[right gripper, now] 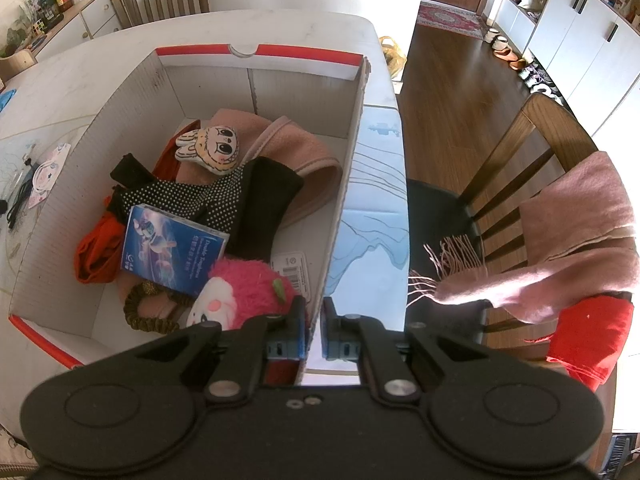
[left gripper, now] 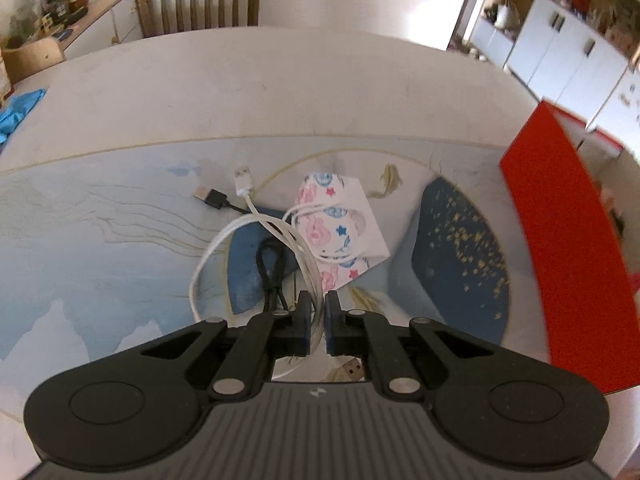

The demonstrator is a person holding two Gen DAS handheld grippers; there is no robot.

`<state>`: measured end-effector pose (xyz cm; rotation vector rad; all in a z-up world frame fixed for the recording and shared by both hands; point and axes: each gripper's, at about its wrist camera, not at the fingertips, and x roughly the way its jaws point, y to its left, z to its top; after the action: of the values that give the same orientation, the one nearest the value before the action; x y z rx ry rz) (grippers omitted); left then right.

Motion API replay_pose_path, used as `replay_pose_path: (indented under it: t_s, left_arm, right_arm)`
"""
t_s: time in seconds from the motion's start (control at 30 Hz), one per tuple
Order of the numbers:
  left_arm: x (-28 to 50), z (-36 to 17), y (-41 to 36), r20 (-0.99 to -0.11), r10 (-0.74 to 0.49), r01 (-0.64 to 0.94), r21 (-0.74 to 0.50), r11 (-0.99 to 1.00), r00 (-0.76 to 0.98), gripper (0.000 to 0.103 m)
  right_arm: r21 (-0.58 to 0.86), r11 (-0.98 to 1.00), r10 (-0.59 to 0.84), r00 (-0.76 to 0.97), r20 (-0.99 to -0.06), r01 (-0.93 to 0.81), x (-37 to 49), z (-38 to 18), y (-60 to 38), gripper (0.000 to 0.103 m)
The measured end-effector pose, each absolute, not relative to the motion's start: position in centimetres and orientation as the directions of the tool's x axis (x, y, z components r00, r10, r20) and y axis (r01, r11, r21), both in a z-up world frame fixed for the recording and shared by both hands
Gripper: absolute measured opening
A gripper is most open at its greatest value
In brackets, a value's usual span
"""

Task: Organize objects
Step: 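Grasp the white USB cable with the left tool and lift it, then carry the white cable into the box and drop it onto the book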

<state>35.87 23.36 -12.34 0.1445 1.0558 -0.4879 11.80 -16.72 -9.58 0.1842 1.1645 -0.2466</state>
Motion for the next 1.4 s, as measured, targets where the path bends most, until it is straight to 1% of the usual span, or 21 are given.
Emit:
replay_pose_path:
  t_s: [0.2,0.4,0.57,0.9,1.13,1.27,1.4]
  left_arm:
    - [36.2,-10.6,25.8,-0.830,-0.368,0.385,-0.206,0.900,0.418,0.005]
    - [35.8,-8.2,26.4,-0.791,-0.440,0.385,-0.282,0.879,0.425,0.004]
    - [34.8,-5.8,25.0,-0.762,-0.492,0.434,-0.307,0.847,0.421,0.004]
    - [32.9,-0.5,19.5,-0.647,-0.665,0.588,-0.390,0.709,0.373,0.004]
    - [31.2,3.1,13.6,-0.589,-0.746,0.720,-0.366,0.590,0.312,0.004]
    - [30.3,4.2,9.6,-0.582,-0.768,0.783,-0.334,0.525,0.267,0.004]
    - [29.4,3.9,5.4,-0.599,-0.771,0.833,-0.299,0.466,0.216,0.004]
  right_arm:
    - [0.016,0.958,-0.095,0.373,-0.923,0.285,11.8,-9.6,-16.8,0.006]
    - [0.016,0.958,-0.095,0.373,-0.923,0.286,11.8,-9.6,-16.8,0.006]
    - [0.016,0.958,-0.096,0.373,-0.923,0.285,11.8,-9.6,-16.8,0.006]
    - [0.016,0.958,-0.095,0.373,-0.923,0.286,11.8,-9.6,-16.8,0.006]
    - [0.015,0.959,-0.096,0.376,-0.922,0.282,12.1,-9.5,-16.6,0.006]
    - [0.014,0.960,-0.096,0.377,-0.921,0.280,12.1,-9.5,-16.6,0.006]
    - [0.013,0.960,-0.096,0.377,-0.921,0.278,12.1,-9.6,-16.6,0.006]
